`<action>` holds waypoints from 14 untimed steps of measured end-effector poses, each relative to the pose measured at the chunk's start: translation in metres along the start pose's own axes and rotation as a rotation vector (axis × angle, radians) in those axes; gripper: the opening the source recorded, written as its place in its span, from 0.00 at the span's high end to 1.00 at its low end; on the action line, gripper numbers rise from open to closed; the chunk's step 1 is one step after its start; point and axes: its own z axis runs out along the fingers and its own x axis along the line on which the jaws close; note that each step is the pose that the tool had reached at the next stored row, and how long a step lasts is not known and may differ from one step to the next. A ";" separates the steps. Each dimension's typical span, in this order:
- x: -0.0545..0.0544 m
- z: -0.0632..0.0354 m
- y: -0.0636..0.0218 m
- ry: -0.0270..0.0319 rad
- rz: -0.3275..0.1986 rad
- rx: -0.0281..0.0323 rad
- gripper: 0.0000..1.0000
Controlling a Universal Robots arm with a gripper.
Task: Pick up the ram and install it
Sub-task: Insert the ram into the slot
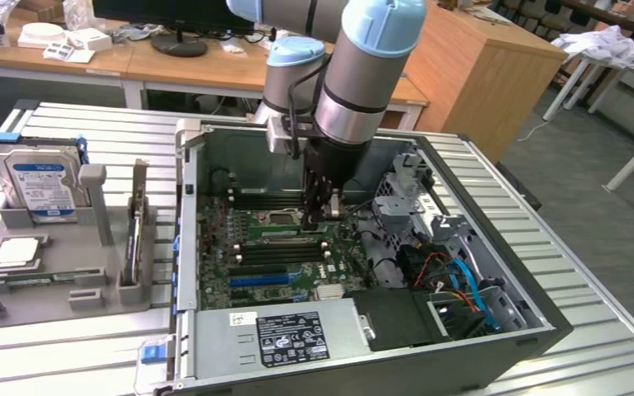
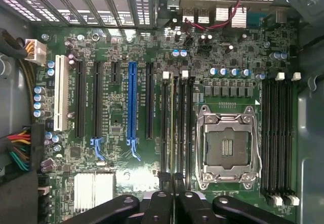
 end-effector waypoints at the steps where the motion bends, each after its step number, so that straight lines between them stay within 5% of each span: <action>1: 0.000 0.0007 0.0000 0.0000 0.000 0.0000 0.87; 14: 0.000 0.0065 -0.0002 0.0003 0.000 0.0000 0.87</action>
